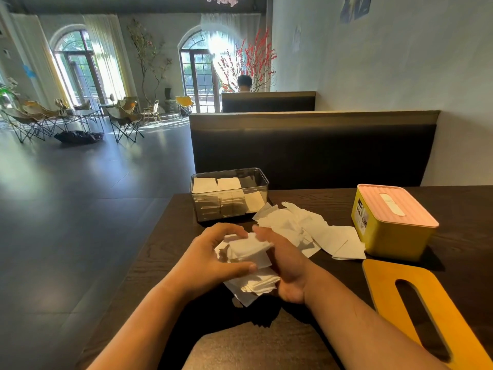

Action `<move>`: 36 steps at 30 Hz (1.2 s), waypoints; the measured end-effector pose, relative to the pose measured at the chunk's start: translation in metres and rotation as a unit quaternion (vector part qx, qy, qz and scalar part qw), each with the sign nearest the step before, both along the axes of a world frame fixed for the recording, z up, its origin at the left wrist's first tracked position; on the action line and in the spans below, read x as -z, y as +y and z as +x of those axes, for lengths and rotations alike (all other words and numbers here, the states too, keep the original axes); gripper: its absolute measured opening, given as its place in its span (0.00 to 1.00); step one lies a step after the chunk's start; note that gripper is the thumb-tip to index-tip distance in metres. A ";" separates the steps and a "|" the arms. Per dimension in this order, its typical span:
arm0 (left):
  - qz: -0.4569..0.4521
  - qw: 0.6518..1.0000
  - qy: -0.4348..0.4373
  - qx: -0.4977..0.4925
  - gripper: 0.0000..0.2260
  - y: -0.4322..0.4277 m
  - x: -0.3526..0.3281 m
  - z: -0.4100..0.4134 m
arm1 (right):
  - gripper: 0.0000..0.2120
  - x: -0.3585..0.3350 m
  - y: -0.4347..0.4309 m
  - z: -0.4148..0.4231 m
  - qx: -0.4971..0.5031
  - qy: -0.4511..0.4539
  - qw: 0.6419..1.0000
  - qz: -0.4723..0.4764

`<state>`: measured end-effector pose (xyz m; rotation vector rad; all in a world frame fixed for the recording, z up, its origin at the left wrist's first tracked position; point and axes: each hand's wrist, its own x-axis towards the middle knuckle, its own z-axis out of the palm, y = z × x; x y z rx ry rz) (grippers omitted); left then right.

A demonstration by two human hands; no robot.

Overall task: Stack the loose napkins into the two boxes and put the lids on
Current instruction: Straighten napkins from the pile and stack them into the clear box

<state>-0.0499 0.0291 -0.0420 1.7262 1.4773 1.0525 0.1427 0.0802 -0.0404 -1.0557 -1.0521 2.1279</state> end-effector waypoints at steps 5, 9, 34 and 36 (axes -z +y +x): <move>-0.034 0.999 -0.015 0.006 0.53 0.004 0.003 0.000 | 0.15 -0.002 0.002 -0.002 0.041 0.004 0.998 0.039; -0.053 0.992 -0.115 0.008 0.53 0.006 0.005 0.007 | 0.14 -0.004 0.005 0.004 0.082 0.068 0.993 0.044; -0.228 0.897 -0.371 -0.079 0.15 -0.005 -0.008 0.048 | 0.09 -0.006 -0.001 -0.010 0.084 -0.142 0.944 0.286; -0.221 0.897 -0.374 -0.085 0.15 -0.003 -0.007 0.047 | 0.08 -0.005 0.000 -0.010 0.105 -0.139 0.940 0.294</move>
